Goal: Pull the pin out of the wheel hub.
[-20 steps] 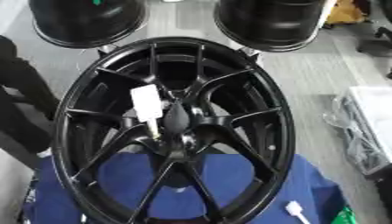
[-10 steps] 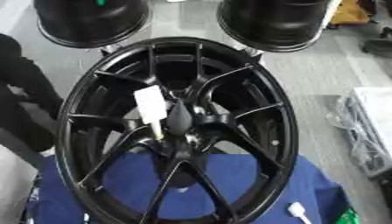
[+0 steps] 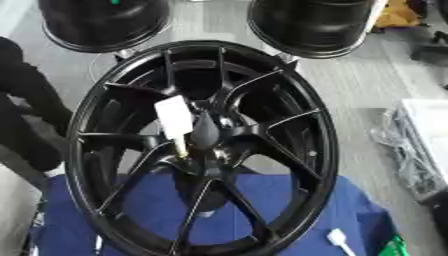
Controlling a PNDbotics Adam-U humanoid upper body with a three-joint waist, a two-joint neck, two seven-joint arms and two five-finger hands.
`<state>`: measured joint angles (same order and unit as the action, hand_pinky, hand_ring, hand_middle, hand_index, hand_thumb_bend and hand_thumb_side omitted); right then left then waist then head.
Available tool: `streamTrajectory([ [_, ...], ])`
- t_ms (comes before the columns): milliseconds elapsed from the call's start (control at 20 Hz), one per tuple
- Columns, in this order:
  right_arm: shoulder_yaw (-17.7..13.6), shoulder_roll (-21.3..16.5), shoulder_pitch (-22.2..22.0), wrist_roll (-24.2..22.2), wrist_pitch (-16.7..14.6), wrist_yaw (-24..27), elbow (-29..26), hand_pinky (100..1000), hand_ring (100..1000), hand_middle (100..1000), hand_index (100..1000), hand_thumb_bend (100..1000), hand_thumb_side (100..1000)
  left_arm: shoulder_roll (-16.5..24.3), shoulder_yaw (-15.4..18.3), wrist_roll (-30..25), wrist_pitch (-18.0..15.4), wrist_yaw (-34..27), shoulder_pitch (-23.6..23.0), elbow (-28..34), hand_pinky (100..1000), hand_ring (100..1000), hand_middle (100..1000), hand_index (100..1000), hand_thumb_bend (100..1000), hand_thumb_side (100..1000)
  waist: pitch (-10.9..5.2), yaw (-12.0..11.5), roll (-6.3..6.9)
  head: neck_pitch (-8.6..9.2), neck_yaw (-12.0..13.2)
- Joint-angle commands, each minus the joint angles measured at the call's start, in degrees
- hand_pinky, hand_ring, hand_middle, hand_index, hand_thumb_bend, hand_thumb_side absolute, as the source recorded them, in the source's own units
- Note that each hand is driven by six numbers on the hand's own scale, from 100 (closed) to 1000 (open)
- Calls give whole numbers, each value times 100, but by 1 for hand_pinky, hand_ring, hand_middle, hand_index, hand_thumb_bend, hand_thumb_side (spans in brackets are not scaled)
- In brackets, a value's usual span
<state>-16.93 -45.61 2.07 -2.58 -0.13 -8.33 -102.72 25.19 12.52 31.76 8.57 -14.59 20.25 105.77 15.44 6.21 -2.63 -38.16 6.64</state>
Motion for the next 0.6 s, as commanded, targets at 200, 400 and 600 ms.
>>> streamTrajectory([
  [200, 202, 110, 416, 852, 177, 1032, -582, 826, 816, 835, 897, 100, 568, 83, -39, -58, -1, 4, 106, 79, 559, 676, 621, 681, 300, 634, -138, -57, 5, -5, -88],
  [400, 642, 132, 790, 1418, 11, 2492, -615, 822, 802, 823, 889, 100, 560, 61, -98, -109, 11, 2, 130, 77, 558, 675, 620, 680, 299, 635, -150, -119, 0, -4, -151],
  [600, 1020, 410, 1236, 1434, 6, 2905, -544, 807, 778, 800, 873, 100, 553, 38, -162, -180, 26, 10, 146, 72, 556, 675, 619, 680, 298, 635, -163, -172, 6, 9, -212],
])
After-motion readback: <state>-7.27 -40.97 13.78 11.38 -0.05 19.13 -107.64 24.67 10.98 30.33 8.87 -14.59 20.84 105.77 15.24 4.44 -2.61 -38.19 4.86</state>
